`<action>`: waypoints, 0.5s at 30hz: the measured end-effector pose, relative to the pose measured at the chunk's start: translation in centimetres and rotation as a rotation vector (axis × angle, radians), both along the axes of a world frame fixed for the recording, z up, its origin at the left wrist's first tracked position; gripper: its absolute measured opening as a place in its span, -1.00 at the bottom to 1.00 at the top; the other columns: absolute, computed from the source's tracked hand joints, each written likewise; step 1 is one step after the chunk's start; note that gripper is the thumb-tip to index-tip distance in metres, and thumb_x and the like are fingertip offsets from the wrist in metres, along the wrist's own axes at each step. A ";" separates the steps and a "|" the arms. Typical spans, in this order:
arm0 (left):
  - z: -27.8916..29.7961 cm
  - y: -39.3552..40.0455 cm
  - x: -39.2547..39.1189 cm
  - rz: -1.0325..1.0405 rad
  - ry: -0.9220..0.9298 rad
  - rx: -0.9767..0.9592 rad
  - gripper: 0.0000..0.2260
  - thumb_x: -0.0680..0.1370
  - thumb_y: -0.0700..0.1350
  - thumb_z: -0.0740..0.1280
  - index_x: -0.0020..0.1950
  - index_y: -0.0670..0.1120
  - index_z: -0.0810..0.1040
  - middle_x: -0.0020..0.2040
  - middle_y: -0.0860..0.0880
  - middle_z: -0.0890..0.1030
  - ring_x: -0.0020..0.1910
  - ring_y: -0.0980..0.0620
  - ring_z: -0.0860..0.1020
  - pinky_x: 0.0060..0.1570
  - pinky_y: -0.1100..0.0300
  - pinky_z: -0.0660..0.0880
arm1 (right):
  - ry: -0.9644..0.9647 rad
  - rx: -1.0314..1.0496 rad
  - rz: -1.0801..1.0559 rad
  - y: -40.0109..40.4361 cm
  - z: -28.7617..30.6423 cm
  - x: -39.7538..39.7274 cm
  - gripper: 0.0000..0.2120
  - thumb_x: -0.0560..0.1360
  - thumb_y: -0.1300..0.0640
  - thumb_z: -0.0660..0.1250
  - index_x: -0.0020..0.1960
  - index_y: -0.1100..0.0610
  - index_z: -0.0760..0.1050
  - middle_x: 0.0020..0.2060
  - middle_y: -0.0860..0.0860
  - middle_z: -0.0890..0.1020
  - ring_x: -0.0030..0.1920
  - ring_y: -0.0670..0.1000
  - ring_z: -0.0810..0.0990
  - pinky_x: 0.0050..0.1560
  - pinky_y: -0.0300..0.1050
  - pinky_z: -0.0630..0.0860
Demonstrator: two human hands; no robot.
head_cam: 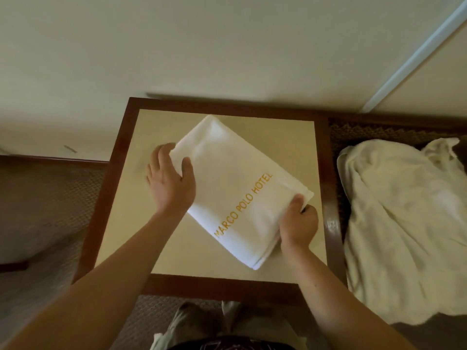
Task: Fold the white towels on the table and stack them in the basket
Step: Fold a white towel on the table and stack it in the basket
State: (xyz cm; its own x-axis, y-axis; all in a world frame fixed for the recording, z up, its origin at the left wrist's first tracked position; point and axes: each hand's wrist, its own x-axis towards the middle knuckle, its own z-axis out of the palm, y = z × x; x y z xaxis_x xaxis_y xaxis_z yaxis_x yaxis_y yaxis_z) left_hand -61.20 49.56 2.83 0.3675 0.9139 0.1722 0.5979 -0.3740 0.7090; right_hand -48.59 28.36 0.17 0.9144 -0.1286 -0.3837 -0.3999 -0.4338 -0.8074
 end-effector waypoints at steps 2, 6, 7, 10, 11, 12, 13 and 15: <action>-0.2 -2.4 -2.8 0.121 -0.099 -0.246 -0.61 0.62 -0.06 0.32 0.43 0.01 0.36 0.42 -0.04 0.39 0.31 -0.07 0.44 0.29 -0.09 0.46 | 0.133 0.061 0.075 -0.7 0.6 -1.8 -0.66 0.65 -0.09 0.27 0.08 0.22 0.52 -0.10 0.07 0.64 -0.11 0.08 0.64 -0.26 -0.11 0.50; -0.5 -4.1 -6.6 0.363 -0.145 -0.662 -0.59 0.69 0.01 0.23 0.51 0.00 0.26 0.42 -0.03 0.42 0.17 -0.01 0.51 0.01 0.07 0.49 | 0.701 0.066 0.504 -3.6 3.5 -3.8 -0.66 0.58 -0.08 0.41 0.11 0.21 0.57 -0.13 0.15 0.74 -0.12 0.17 0.74 -0.08 0.07 0.70; -0.7 -3.9 -7.4 0.380 -0.156 -0.713 -0.60 0.69 0.02 0.22 0.51 -0.02 0.27 0.38 -0.05 0.47 0.11 0.00 0.54 -0.01 0.07 0.49 | 0.788 -0.056 0.702 -4.4 4.0 -3.7 -0.53 0.55 -0.20 0.41 0.12 0.22 0.57 -0.17 0.14 0.75 -0.18 0.13 0.74 -0.12 0.00 0.68; -1.2 -3.0 -8.9 0.317 -0.028 -0.800 -0.65 0.68 0.12 0.21 0.37 -0.04 0.46 0.15 -0.04 0.63 0.00 0.01 0.59 -0.14 0.09 0.51 | 0.570 -0.424 1.004 -5.4 4.5 -2.2 -0.28 0.46 -0.54 0.18 0.06 0.14 0.56 -0.22 0.05 0.73 -0.25 0.00 0.68 -0.22 -0.10 0.57; -1.2 -2.7 -9.2 0.291 0.014 -0.842 -0.65 0.66 0.17 0.21 0.28 -0.04 0.53 0.07 -0.04 0.66 -0.01 -0.03 0.62 -0.15 0.05 0.54 | 0.382 -0.484 0.977 -5.2 4.4 -1.6 -0.29 0.47 -0.56 0.10 -0.03 0.09 0.54 -0.22 0.03 0.69 -0.20 0.02 0.66 -0.17 -0.07 0.53; -1.1 -2.4 -9.3 0.276 0.020 -0.896 -0.64 0.63 0.20 0.22 0.19 -0.04 0.59 0.01 -0.05 0.69 -0.02 -0.07 0.64 -0.10 -0.03 0.60 | 0.203 -0.492 0.911 -4.7 4.4 -1.1 -0.35 0.51 -0.53 0.05 -0.11 0.06 0.50 -0.22 0.01 0.63 -0.16 0.05 0.63 -0.14 -0.05 0.47; -0.9 -2.0 -9.3 0.270 -0.002 -0.955 -0.65 0.61 0.21 0.25 0.12 -0.03 0.62 -0.02 -0.07 0.71 -0.01 -0.12 0.66 -0.01 -0.13 0.63 | 0.064 -0.447 0.855 -4.1 4.5 -0.6 -0.42 0.55 -0.46 0.06 -0.17 0.04 0.46 -0.23 -0.01 0.59 -0.15 0.06 0.60 -0.17 -0.04 0.44; -0.4 -1.4 -9.2 0.252 -0.073 -1.068 -0.71 0.59 0.16 0.33 0.08 -0.04 0.63 -0.02 -0.09 0.73 0.02 -0.16 0.68 0.12 -0.20 0.62 | -0.031 -0.315 0.850 -1.9 4.5 -0.4 -0.54 0.60 -0.35 0.12 -0.13 0.02 0.47 -0.21 -0.07 0.59 -0.15 0.00 0.59 -0.22 -0.11 0.41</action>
